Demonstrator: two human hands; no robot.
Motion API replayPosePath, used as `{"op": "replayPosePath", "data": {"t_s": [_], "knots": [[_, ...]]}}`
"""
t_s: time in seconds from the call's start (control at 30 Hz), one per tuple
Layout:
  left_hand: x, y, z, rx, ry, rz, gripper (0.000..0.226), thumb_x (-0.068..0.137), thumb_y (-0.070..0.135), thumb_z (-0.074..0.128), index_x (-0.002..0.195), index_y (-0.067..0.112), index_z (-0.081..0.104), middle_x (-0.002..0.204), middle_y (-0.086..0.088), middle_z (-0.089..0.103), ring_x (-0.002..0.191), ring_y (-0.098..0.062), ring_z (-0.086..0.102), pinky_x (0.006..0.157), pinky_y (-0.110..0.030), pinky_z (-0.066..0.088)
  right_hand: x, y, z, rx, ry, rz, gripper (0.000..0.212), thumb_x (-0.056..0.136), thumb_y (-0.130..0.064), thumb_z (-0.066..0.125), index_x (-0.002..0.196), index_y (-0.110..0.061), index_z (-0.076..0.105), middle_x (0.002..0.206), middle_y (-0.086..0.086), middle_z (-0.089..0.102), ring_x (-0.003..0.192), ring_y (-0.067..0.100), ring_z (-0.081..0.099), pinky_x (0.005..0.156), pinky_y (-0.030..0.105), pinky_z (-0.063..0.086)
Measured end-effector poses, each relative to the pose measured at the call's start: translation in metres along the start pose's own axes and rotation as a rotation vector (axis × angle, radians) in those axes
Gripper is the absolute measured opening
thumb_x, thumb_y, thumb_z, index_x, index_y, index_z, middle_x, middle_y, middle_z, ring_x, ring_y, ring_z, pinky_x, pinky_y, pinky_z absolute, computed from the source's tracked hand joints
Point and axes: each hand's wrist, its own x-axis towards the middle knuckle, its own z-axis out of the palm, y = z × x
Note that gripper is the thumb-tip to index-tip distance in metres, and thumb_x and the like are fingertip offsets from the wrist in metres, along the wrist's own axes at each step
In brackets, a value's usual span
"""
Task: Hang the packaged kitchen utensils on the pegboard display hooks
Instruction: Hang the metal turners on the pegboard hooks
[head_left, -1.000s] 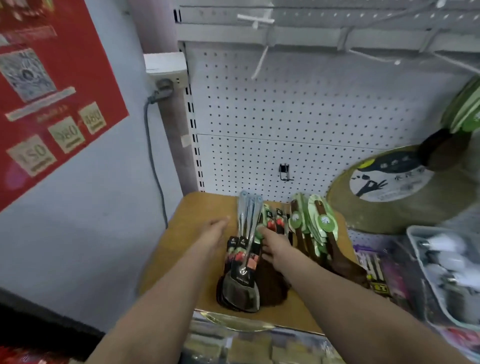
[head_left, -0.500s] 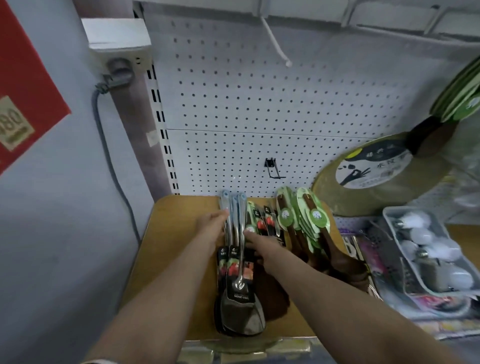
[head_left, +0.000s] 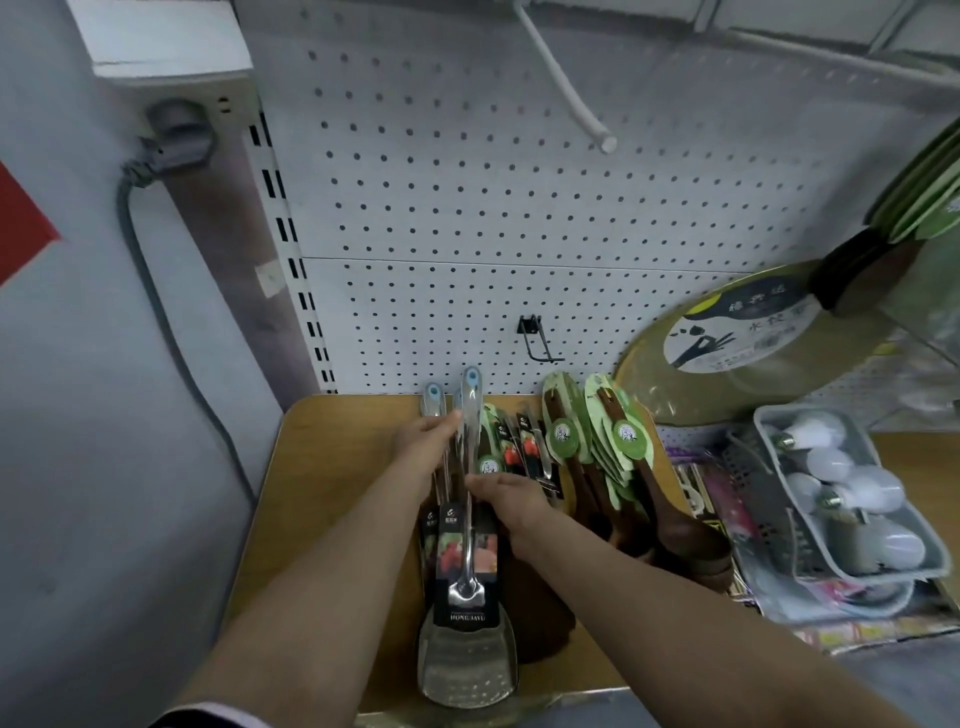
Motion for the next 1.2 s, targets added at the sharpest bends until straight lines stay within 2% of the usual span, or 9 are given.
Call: {"op": "replayPosePath", "data": {"t_s": [0.1, 0.23, 0.37, 0.53, 0.67, 0.8, 0.97, 1.1, 1.2], "knots": [[0.001, -0.001, 0.000, -0.010, -0.014, -0.020, 0.028, 0.089, 0.043, 0.072, 0.108, 0.023, 0.067, 0.119, -0.005, 0.067, 0.109, -0.025, 0.061, 0.098, -0.042, 0.052, 0.002, 0.001, -0.001, -0.005, -0.013, -0.018, 0.022, 0.090, -0.008, 0.074, 0.108, 0.004, 0.070, 0.084, 0.014, 0.074, 0.062, 0.021, 0.070, 0.050, 0.025, 0.055], [0.000, 0.000, -0.001, -0.024, -0.005, -0.029, 0.043, 0.089, 0.042, 0.072, 0.123, 0.015, 0.066, 0.120, -0.007, 0.068, 0.114, -0.029, 0.061, 0.100, -0.042, 0.051, 0.008, 0.002, -0.002, -0.031, -0.023, -0.027, 0.019, 0.087, -0.011, 0.078, 0.102, -0.001, 0.072, 0.087, 0.014, 0.076, 0.069, 0.022, 0.073, 0.059, 0.029, 0.059], [0.000, 0.001, -0.002, -0.036, -0.002, -0.043, 0.045, 0.087, 0.043, 0.074, 0.121, 0.014, 0.068, 0.109, -0.003, 0.070, 0.112, -0.028, 0.062, 0.098, -0.041, 0.052, 0.008, 0.002, -0.005, -0.039, -0.057, -0.035, 0.012, 0.086, -0.011, 0.079, 0.094, -0.006, 0.074, 0.094, 0.015, 0.076, 0.073, 0.023, 0.072, 0.065, 0.031, 0.060], [-0.004, 0.004, 0.002, -0.022, -0.006, -0.056, 0.041, 0.085, 0.047, 0.074, 0.115, 0.019, 0.070, 0.116, -0.003, 0.069, 0.109, -0.029, 0.061, 0.101, -0.046, 0.051, 0.003, 0.000, -0.010, -0.032, -0.089, -0.035, 0.020, 0.085, -0.012, 0.080, 0.101, -0.002, 0.073, 0.089, 0.014, 0.077, 0.071, 0.023, 0.073, 0.064, 0.033, 0.060], [-0.006, 0.007, 0.006, -0.076, -0.021, -0.060, 0.036, 0.086, 0.043, 0.075, 0.112, 0.019, 0.072, 0.109, -0.004, 0.072, 0.106, -0.029, 0.064, 0.089, -0.038, 0.050, -0.001, -0.002, -0.010, -0.012, -0.115, -0.043, 0.021, 0.087, -0.009, 0.078, 0.104, 0.001, 0.071, 0.085, 0.014, 0.076, 0.068, 0.024, 0.072, 0.062, 0.033, 0.061], [-0.010, 0.011, 0.007, -0.130, -0.021, -0.052, 0.034, 0.082, 0.043, 0.079, 0.105, 0.018, 0.076, 0.104, -0.005, 0.076, 0.098, -0.027, 0.069, 0.087, -0.039, 0.056, -0.006, -0.001, -0.010, 0.009, -0.134, -0.043, 0.015, 0.088, -0.009, 0.077, 0.100, -0.001, 0.072, 0.086, 0.015, 0.075, 0.067, 0.024, 0.071, 0.059, 0.032, 0.059], [-0.022, 0.021, 0.010, -0.156, -0.028, -0.022, 0.032, 0.083, 0.036, 0.079, 0.105, 0.015, 0.072, 0.099, -0.006, 0.075, 0.081, -0.021, 0.068, 0.068, -0.031, 0.055, -0.010, 0.009, -0.013, 0.057, -0.121, -0.071, 0.015, 0.088, -0.013, 0.077, 0.100, -0.005, 0.073, 0.100, 0.017, 0.075, 0.080, 0.026, 0.072, 0.079, 0.041, 0.061], [-0.032, 0.023, 0.010, -0.200, -0.040, -0.024, 0.034, 0.079, 0.039, 0.081, 0.103, 0.015, 0.073, 0.107, -0.010, 0.073, 0.087, -0.024, 0.063, 0.090, -0.040, 0.057, -0.018, 0.017, -0.014, 0.078, -0.095, -0.063, 0.039, 0.082, -0.020, 0.084, 0.114, -0.002, 0.071, 0.100, 0.013, 0.077, 0.086, 0.029, 0.072, 0.083, 0.045, 0.061], [-0.047, 0.023, 0.012, -0.242, -0.035, 0.006, 0.034, 0.078, 0.037, 0.083, 0.102, 0.016, 0.073, 0.113, -0.012, 0.074, 0.091, -0.025, 0.066, 0.094, -0.042, 0.056, -0.028, 0.019, -0.018, 0.074, -0.102, -0.059, 0.049, 0.078, -0.024, 0.086, 0.119, -0.003, 0.069, 0.108, 0.015, 0.076, 0.094, 0.032, 0.072, 0.087, 0.052, 0.060]]}}
